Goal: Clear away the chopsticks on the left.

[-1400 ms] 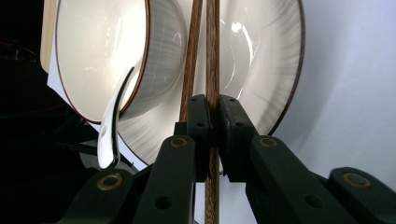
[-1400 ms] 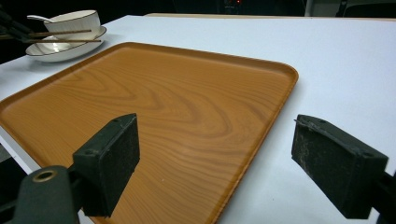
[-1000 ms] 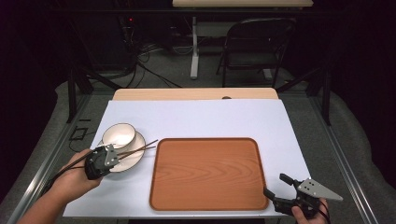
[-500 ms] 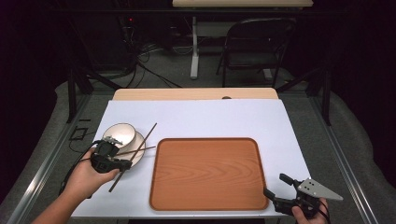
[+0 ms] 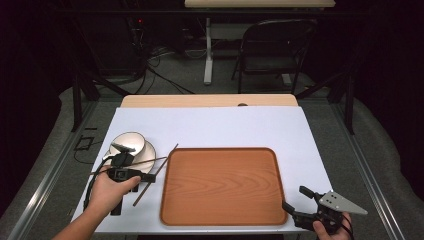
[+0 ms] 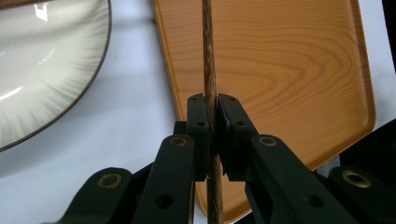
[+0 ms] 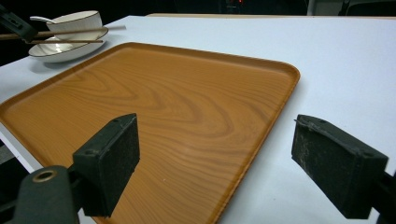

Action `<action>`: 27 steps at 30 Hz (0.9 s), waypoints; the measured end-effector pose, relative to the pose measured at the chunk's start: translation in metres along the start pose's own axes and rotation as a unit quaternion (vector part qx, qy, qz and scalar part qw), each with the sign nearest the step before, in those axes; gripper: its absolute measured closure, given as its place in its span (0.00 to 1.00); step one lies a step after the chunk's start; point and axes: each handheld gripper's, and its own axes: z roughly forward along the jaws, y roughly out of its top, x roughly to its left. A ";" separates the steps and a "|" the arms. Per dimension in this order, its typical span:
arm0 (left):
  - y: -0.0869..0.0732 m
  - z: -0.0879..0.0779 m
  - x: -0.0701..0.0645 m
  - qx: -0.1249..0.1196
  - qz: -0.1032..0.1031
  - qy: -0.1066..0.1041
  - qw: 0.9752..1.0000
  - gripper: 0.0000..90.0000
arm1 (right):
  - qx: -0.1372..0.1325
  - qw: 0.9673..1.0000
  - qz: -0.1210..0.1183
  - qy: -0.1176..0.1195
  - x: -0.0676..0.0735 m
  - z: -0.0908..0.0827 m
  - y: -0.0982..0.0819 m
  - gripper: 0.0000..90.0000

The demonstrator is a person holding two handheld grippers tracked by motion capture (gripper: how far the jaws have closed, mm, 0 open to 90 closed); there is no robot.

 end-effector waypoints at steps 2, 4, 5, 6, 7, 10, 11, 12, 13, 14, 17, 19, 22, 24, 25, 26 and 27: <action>0.000 0.003 -0.002 0.001 0.000 0.003 1.000 0.94 | 0.000 1.000 0.000 0.000 0.000 0.000 0.000 0.16; -0.001 0.008 -0.005 -0.003 0.006 0.007 1.000 0.94 | 0.000 1.000 0.000 0.000 0.000 0.000 0.000 0.16; -0.001 0.010 -0.006 -0.001 0.008 0.007 1.000 0.94 | 0.000 1.000 0.000 0.000 0.000 0.000 0.000 0.16; -0.001 0.010 -0.006 -0.001 0.008 0.007 1.000 0.94 | 0.000 1.000 0.000 0.000 0.000 0.000 0.000 0.16; -0.002 0.012 -0.008 0.001 0.008 0.003 1.000 0.94 | -0.001 1.000 0.000 0.000 0.000 0.000 0.000 0.16; -0.002 0.020 -0.012 -0.012 -0.007 -0.012 1.000 0.94 | 0.000 1.000 0.001 0.001 -0.001 0.000 0.000 0.16; -0.002 0.021 -0.012 -0.011 -0.016 -0.017 1.000 0.94 | 0.000 1.000 0.002 0.001 -0.001 0.000 0.000 0.16; -0.003 0.024 -0.014 -0.014 -0.031 -0.021 0.999 0.94 | 0.000 1.000 0.003 0.002 -0.001 0.000 0.000 0.16; -0.003 0.026 -0.014 -0.016 -0.034 -0.018 0.999 0.94 | 0.000 1.000 0.002 0.001 -0.001 0.000 0.000 0.16; -0.004 0.028 -0.015 -0.014 -0.042 -0.017 0.999 0.94 | -0.001 1.000 0.002 0.001 -0.001 -0.001 0.000 0.16; -0.005 0.036 -0.016 0.000 -0.057 -0.003 0.998 0.94 | -0.001 1.000 0.002 0.001 -0.001 -0.001 0.000 0.16; -0.006 0.040 -0.015 0.004 -0.064 0.002 0.998 0.94 | -0.003 1.000 0.005 0.001 -0.001 -0.001 0.000 0.16; -0.007 0.047 -0.015 0.015 -0.080 0.012 0.997 0.94 | -0.003 1.000 0.004 0.001 -0.002 -0.001 0.000 0.16; -0.007 0.053 -0.015 0.028 -0.086 0.011 0.996 0.94 | -0.004 1.000 0.003 0.000 -0.002 -0.001 0.000 0.16; -0.007 0.056 -0.016 0.028 -0.089 0.013 0.996 0.94 | -0.004 1.000 0.003 0.000 -0.002 -0.001 0.000 0.16; -0.007 0.058 -0.017 0.038 -0.091 0.012 0.995 0.94 | -0.004 1.000 0.003 0.000 -0.002 -0.001 0.000 0.16; -0.007 0.062 -0.018 0.040 -0.095 0.010 0.995 0.94 | -0.004 1.000 0.003 0.000 -0.002 -0.001 0.000 0.16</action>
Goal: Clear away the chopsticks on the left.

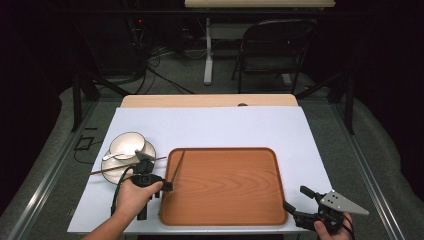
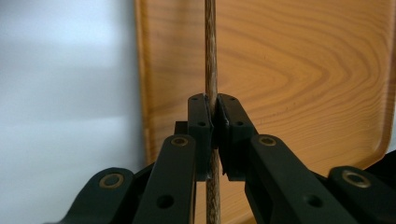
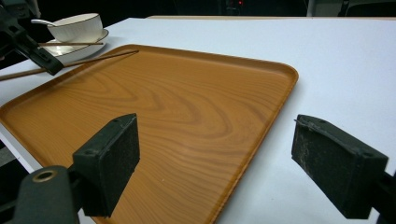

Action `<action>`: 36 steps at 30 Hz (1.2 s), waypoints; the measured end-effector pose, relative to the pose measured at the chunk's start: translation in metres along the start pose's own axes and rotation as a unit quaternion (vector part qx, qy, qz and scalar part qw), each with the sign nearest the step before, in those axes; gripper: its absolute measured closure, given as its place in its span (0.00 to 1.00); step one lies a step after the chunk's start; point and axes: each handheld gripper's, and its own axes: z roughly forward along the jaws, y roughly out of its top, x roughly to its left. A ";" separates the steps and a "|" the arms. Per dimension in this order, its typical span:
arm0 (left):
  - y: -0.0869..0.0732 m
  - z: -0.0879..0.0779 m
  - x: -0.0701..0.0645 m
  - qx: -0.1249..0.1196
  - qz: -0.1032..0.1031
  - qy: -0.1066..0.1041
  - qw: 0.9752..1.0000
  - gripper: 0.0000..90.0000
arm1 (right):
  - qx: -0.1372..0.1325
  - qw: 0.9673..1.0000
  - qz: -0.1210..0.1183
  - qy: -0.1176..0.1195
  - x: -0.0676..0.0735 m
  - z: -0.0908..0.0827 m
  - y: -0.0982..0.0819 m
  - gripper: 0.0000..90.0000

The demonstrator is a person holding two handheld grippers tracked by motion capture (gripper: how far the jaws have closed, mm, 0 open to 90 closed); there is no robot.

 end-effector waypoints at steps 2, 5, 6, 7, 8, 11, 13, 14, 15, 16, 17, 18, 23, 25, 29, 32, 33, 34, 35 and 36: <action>0.000 0.007 -0.002 0.005 -0.009 -0.007 1.000 0.94 | 0.000 1.000 0.000 0.000 0.000 0.000 0.000 0.16; 0.002 0.016 -0.003 0.024 -0.008 -0.011 1.000 0.94 | -0.001 1.000 0.000 0.001 0.000 -0.001 0.000 0.16; 0.002 0.019 -0.005 0.024 -0.014 -0.008 1.000 0.94 | -0.001 1.000 -0.001 0.001 0.000 -0.001 0.000 0.16; 0.002 0.022 -0.005 0.026 -0.012 -0.008 1.000 0.94 | -0.001 1.000 0.000 0.001 0.000 -0.001 0.000 0.16; 0.002 0.025 -0.005 0.029 -0.014 -0.009 0.999 0.94 | -0.002 1.000 0.001 0.001 0.000 -0.001 0.000 0.16; 0.003 0.029 -0.005 0.040 -0.018 -0.020 0.999 0.93 | -0.003 1.000 0.001 0.001 0.000 -0.001 0.000 0.16; 0.003 0.029 -0.005 0.041 -0.014 -0.024 0.999 0.93 | -0.004 1.000 0.001 0.001 -0.001 -0.002 0.000 0.16; 0.002 0.030 -0.006 0.034 -0.010 -0.016 0.999 0.93 | -0.004 1.000 0.001 0.001 0.000 -0.001 0.000 0.16; 0.004 0.027 -0.006 0.049 -0.004 -0.020 0.999 0.93 | -0.004 1.000 0.001 0.001 0.000 -0.001 0.000 0.16; 0.002 0.029 -0.007 0.032 -0.002 -0.010 0.999 0.92 | -0.005 1.000 0.001 0.001 0.000 -0.001 0.000 0.16; 0.001 0.030 -0.008 0.024 -0.004 -0.004 1.000 0.92 | -0.005 1.000 0.001 0.001 0.000 -0.001 0.000 0.16; 0.001 0.029 -0.009 0.021 0.000 -0.002 1.000 0.91 | -0.004 1.000 0.002 0.001 0.000 -0.001 0.000 0.16; 0.000 0.028 -0.008 0.017 0.007 0.001 1.000 0.89 | -0.003 1.000 0.002 0.001 0.000 -0.001 0.000 0.16; 0.000 0.027 -0.007 0.021 0.010 0.002 1.000 0.89 | -0.003 1.000 0.003 0.001 0.000 -0.001 0.000 0.16; 0.000 0.026 -0.007 0.025 0.011 0.001 1.000 0.87 | -0.004 1.000 0.002 0.000 -0.001 -0.001 0.000 0.16; 0.000 0.026 -0.007 0.023 0.009 -0.001 1.000 0.87 | -0.004 1.000 0.004 0.001 0.000 -0.001 0.000 0.16; 0.000 0.026 -0.007 0.024 0.010 0.000 1.000 0.87 | -0.004 1.000 0.003 0.001 -0.001 -0.001 0.000 0.16; 0.000 0.026 -0.007 0.023 0.011 0.001 1.000 0.87 | -0.004 1.000 0.003 0.001 0.000 -0.001 0.000 0.16; 0.000 0.026 -0.007 0.023 0.012 0.001 1.000 0.86 | -0.005 1.000 0.002 0.001 0.000 -0.001 0.000 0.16; 0.000 0.025 -0.007 0.022 0.011 0.000 1.000 0.86 | -0.005 1.000 0.002 0.001 0.000 -0.001 0.000 0.16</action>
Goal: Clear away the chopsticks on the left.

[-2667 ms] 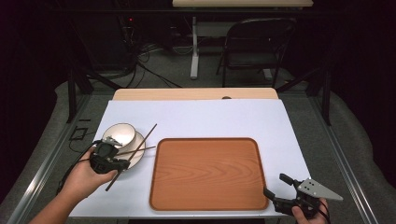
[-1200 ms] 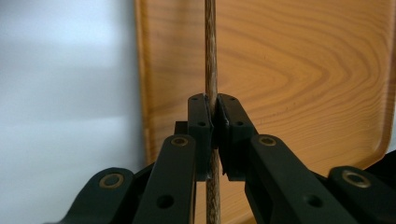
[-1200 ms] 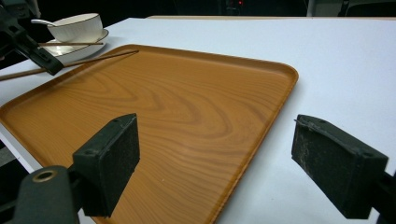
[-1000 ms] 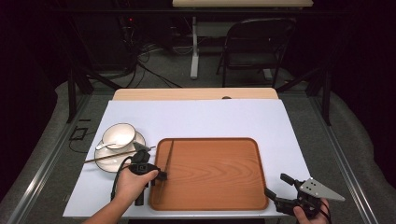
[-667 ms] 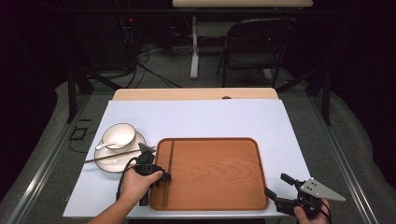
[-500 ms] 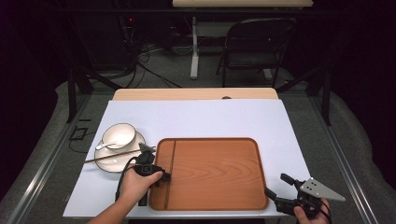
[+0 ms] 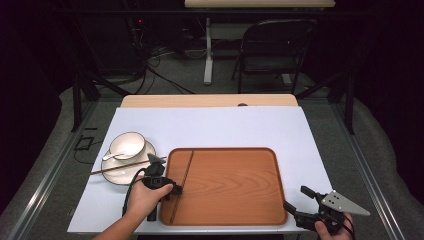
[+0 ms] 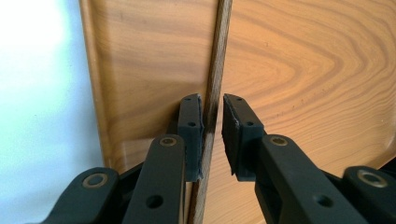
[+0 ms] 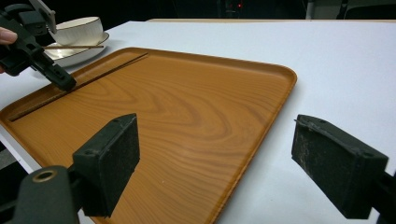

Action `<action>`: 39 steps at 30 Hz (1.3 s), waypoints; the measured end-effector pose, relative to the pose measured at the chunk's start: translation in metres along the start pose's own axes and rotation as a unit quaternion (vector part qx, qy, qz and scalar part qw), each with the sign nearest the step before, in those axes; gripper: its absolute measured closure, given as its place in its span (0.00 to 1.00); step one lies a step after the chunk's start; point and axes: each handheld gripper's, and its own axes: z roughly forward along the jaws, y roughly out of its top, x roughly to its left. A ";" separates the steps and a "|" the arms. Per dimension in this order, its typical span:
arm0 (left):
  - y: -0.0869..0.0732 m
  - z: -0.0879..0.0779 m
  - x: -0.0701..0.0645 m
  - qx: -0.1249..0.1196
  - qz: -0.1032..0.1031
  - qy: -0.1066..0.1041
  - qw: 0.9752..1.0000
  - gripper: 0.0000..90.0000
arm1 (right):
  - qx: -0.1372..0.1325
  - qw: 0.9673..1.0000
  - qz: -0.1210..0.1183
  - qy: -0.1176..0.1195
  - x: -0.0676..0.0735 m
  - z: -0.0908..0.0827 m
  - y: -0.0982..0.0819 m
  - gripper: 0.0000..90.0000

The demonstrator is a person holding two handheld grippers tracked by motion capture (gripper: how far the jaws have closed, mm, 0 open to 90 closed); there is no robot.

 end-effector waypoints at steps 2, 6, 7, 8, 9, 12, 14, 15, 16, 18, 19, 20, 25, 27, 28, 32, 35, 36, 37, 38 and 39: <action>0.000 -0.001 0.000 -0.004 0.000 -0.002 1.000 0.85 | 0.000 1.000 0.002 0.000 0.000 0.000 0.000 0.16; -0.002 -0.009 -0.004 -0.022 0.028 -0.002 0.999 0.80 | -0.002 1.000 0.001 -0.001 0.000 0.000 0.000 0.16; -0.003 -0.012 -0.006 -0.033 0.048 0.001 0.998 0.77 | -0.002 1.000 0.002 0.000 0.000 0.000 0.000 0.16; -0.005 -0.015 -0.007 -0.041 0.062 0.004 0.997 0.74 | -0.002 1.000 0.002 -0.001 0.000 0.000 0.000 0.16; -0.006 -0.018 -0.008 -0.051 0.078 0.005 0.996 0.74 | -0.002 1.000 0.003 -0.001 0.000 0.000 0.000 0.16; -0.010 -0.028 -0.010 -0.079 0.123 0.007 0.989 0.72 | -0.002 1.000 0.003 -0.001 0.000 0.000 0.000 0.16; -0.013 -0.034 -0.010 -0.107 0.158 0.014 0.982 0.68 | -0.001 1.000 0.002 -0.001 0.000 0.000 0.000 0.16; -0.015 -0.037 -0.010 -0.114 0.174 0.019 0.978 0.65 | -0.002 1.000 0.002 -0.001 0.000 0.000 0.000 0.16; -0.016 -0.040 -0.009 -0.122 0.179 0.024 0.976 0.65 | -0.002 1.000 0.002 -0.002 0.000 0.000 0.000 0.16; -0.017 -0.047 -0.007 -0.116 0.187 0.025 0.975 0.64 | -0.002 1.000 0.001 -0.002 0.000 0.000 0.000 0.16; -0.019 -0.051 -0.006 -0.119 0.191 0.029 0.974 0.65 | -0.002 1.000 0.002 -0.002 0.000 0.000 0.000 0.16; -0.020 -0.053 -0.005 -0.121 0.195 0.033 0.973 0.65 | -0.001 1.000 0.002 -0.002 0.000 0.000 0.000 0.16; -0.024 -0.065 0.001 -0.114 0.211 0.080 0.968 0.63 | 0.000 1.000 0.003 -0.002 0.000 0.000 0.000 0.16; -0.026 -0.068 0.006 -0.122 0.218 0.092 0.964 0.66 | 0.001 1.000 0.004 -0.002 0.000 0.000 0.000 0.16; -0.026 -0.068 0.006 -0.122 0.218 0.092 0.964 0.65 | 0.000 1.000 0.004 -0.002 0.000 0.000 0.000 0.16; -0.030 -0.073 0.018 -0.150 0.260 0.111 0.947 0.59 | -0.001 1.000 0.003 -0.002 0.000 0.000 0.000 0.16; -0.032 -0.076 0.024 -0.144 0.260 0.123 0.947 0.57 | 0.000 1.000 0.007 -0.002 0.000 0.000 0.000 0.16; -0.032 -0.077 0.026 -0.144 0.271 0.135 0.942 0.59 | -0.001 1.000 0.004 -0.003 -0.001 0.000 0.000 0.16; -0.033 -0.078 0.027 -0.143 0.285 0.154 0.935 0.60 | -0.001 1.000 0.004 -0.003 0.000 0.000 0.000 0.16; -0.033 -0.080 0.028 -0.138 0.298 0.175 0.928 0.60 | 0.000 1.000 0.005 -0.003 0.000 0.000 0.000 0.16; -0.033 -0.081 0.030 -0.136 0.305 0.185 0.924 0.61 | 0.000 1.000 0.006 -0.003 0.000 0.000 0.000 0.16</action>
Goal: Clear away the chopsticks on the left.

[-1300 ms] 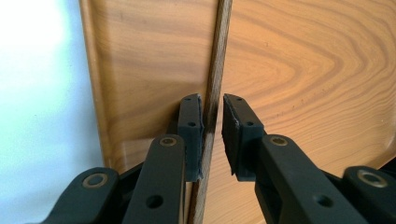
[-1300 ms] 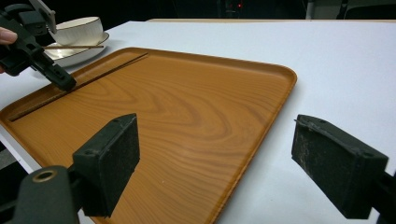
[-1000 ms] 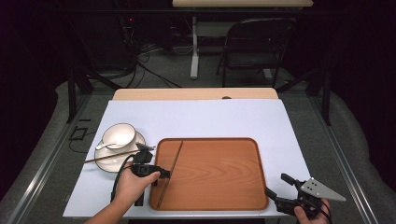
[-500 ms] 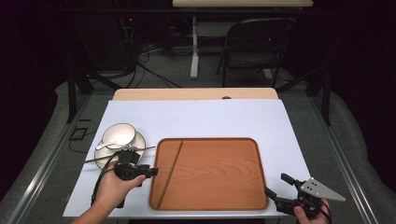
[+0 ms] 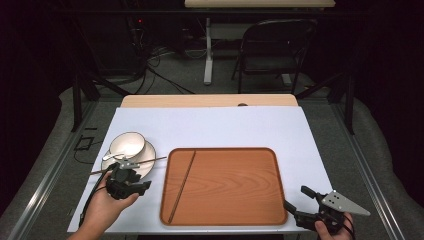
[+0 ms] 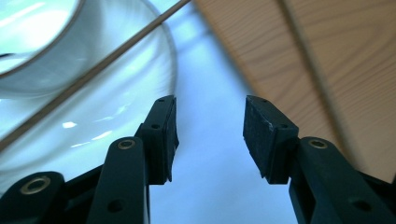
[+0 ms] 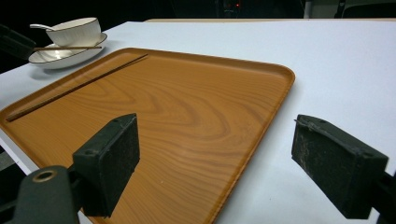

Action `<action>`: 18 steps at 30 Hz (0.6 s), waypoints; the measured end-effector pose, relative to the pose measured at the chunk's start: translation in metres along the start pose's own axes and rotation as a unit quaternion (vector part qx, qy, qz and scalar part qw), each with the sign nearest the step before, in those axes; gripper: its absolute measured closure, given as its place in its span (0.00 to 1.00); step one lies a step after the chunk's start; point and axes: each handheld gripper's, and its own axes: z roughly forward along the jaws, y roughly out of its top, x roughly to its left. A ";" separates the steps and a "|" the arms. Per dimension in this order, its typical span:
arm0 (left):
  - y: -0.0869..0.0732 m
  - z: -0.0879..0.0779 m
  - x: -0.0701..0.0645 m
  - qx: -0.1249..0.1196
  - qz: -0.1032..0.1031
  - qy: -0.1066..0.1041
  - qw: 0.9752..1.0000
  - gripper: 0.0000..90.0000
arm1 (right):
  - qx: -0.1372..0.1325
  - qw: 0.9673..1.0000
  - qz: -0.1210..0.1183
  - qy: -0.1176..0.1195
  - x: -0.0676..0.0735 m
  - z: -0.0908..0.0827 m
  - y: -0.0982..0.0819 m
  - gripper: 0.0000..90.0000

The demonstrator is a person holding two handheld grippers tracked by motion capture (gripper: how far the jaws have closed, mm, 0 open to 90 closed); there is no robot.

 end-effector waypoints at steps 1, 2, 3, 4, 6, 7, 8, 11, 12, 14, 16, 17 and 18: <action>-0.001 -0.001 0.002 -0.001 0.009 0.003 1.000 0.61 | 0.000 1.000 -0.004 0.000 0.000 0.000 0.000 0.16; -0.003 -0.001 0.004 -0.003 0.018 0.013 1.000 0.60 | 0.000 1.000 -0.003 0.000 0.000 0.000 0.000 0.16; -0.005 -0.002 0.006 -0.003 0.033 0.030 0.999 0.59 | 0.000 1.000 -0.003 0.000 0.000 0.000 0.000 0.16; -0.006 -0.002 0.007 -0.001 0.051 0.044 0.998 0.58 | 0.000 1.000 -0.003 0.000 0.000 0.000 0.000 0.16; -0.009 -0.005 0.010 0.001 0.076 0.074 0.994 0.58 | 0.000 1.000 -0.002 0.000 0.000 0.000 0.000 0.16; -0.010 -0.005 0.012 0.003 0.084 0.080 0.993 0.58 | 0.000 1.000 -0.003 0.000 0.000 0.000 0.000 0.16; -0.010 -0.005 0.012 0.003 0.084 0.080 0.993 0.58 | 0.000 1.000 -0.003 0.000 0.000 0.000 0.000 0.16; -0.011 -0.009 0.017 0.013 0.100 0.108 0.989 0.57 | 0.001 1.000 -0.001 0.000 0.000 0.000 0.000 0.16; -0.012 -0.010 0.020 0.016 0.105 0.114 0.988 0.53 | 0.001 1.000 -0.002 0.000 0.000 0.000 0.000 0.16; -0.012 -0.012 0.026 0.022 0.110 0.113 0.987 0.53 | 0.001 1.000 -0.002 0.001 0.000 0.000 0.000 0.16; -0.013 -0.014 0.031 0.029 0.118 0.119 0.985 0.54 | 0.001 1.000 -0.002 0.001 0.000 0.001 0.000 0.16; -0.014 -0.015 0.032 0.030 0.124 0.123 0.984 0.54 | 0.001 1.000 -0.002 0.000 -0.001 0.000 0.000 0.16; -0.015 -0.015 0.034 0.034 0.130 0.128 0.983 0.55 | 0.000 1.000 -0.001 0.000 -0.001 0.001 0.000 0.16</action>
